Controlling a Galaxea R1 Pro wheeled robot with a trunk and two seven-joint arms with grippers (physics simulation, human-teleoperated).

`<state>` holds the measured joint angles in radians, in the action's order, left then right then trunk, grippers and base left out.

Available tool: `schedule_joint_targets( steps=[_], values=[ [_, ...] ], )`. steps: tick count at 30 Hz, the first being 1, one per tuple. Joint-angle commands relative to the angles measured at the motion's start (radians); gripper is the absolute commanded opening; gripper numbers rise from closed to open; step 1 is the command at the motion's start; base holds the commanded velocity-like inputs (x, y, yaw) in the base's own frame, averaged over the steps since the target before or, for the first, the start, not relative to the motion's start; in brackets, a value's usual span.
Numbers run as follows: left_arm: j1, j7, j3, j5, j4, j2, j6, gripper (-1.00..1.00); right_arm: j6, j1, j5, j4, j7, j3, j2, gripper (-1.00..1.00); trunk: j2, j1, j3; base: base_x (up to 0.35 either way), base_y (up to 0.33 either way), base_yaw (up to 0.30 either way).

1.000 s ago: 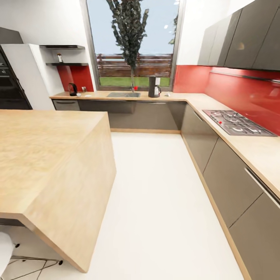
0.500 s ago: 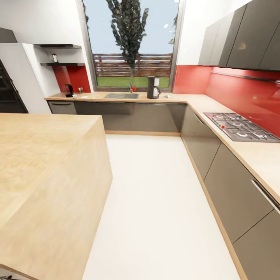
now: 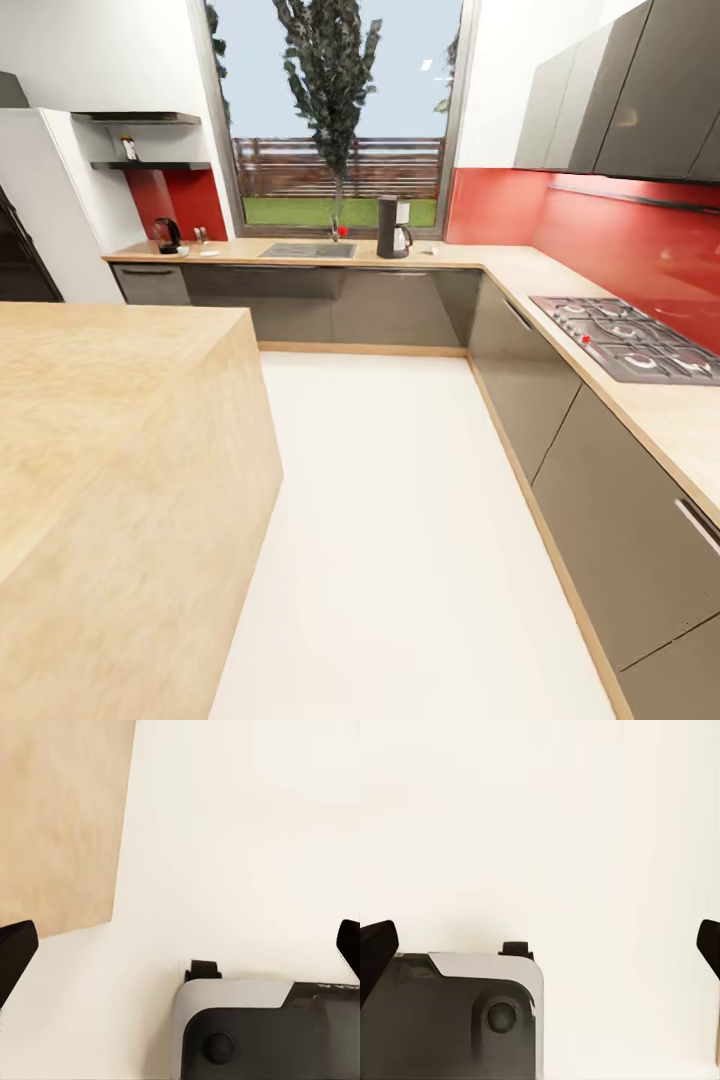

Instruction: Set up a coffee station on the kitchen countertop: keep the coffee maker on the countertop, move the bottle of coffee from the kitchen shelf to the counter next to the coffee maker, place a paper coffee filter on top of the coffee maker, put the saucer next to the coffee maker with the coffee cup on the saucer, and place the electric kettle next to the coffee maker.

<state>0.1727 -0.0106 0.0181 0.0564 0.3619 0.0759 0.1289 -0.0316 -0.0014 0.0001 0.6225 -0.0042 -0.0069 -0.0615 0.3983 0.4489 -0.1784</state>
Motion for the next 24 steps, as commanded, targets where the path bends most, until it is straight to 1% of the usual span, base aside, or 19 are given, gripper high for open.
schedule_joint_targets(
  steps=[1,4,11,17,20,23,24],
  values=[
    [0.001,-0.001,0.001,0.007,0.000,0.002,0.003,1.00,-0.002,0.000,0.000,0.000,0.000,-0.001,0.000,1.00,0.002,0.001,-0.002,0.338,-0.001,0.000],
    [0.001,-0.001,0.002,0.008,-0.001,0.006,0.002,1.00,-0.002,0.000,0.000,0.000,0.000,-0.001,0.000,1.00,0.002,0.001,-0.002,0.338,0.000,0.000],
    [0.001,-0.002,0.002,0.004,-0.001,0.007,0.001,1.00,-0.002,0.000,0.000,-0.002,0.000,-0.001,0.000,1.00,0.002,0.001,-0.002,0.339,-0.001,0.000],
    [0.001,-0.002,0.002,0.000,-0.001,0.007,0.001,1.00,-0.002,0.000,-0.001,0.000,0.000,-0.003,0.000,1.00,0.002,0.001,-0.002,0.339,-0.081,0.000],
    [0.001,-0.002,0.002,-0.001,-0.001,0.008,0.001,1.00,-0.002,0.000,0.000,0.000,0.000,-0.022,0.000,1.00,0.002,0.001,-0.002,0.339,-0.123,0.000],
    [0.001,-0.002,0.002,-0.001,-0.001,0.008,0.001,1.00,-0.001,0.000,-0.001,0.000,0.000,-0.065,0.000,1.00,0.002,0.001,-0.002,0.339,-0.128,0.000],
    [0.001,-0.002,0.002,-0.001,-0.001,0.008,0.001,1.00,-0.001,0.000,-0.001,0.000,0.001,-0.071,0.000,1.00,0.002,0.001,-0.002,0.339,-0.129,0.000]
  ],
)
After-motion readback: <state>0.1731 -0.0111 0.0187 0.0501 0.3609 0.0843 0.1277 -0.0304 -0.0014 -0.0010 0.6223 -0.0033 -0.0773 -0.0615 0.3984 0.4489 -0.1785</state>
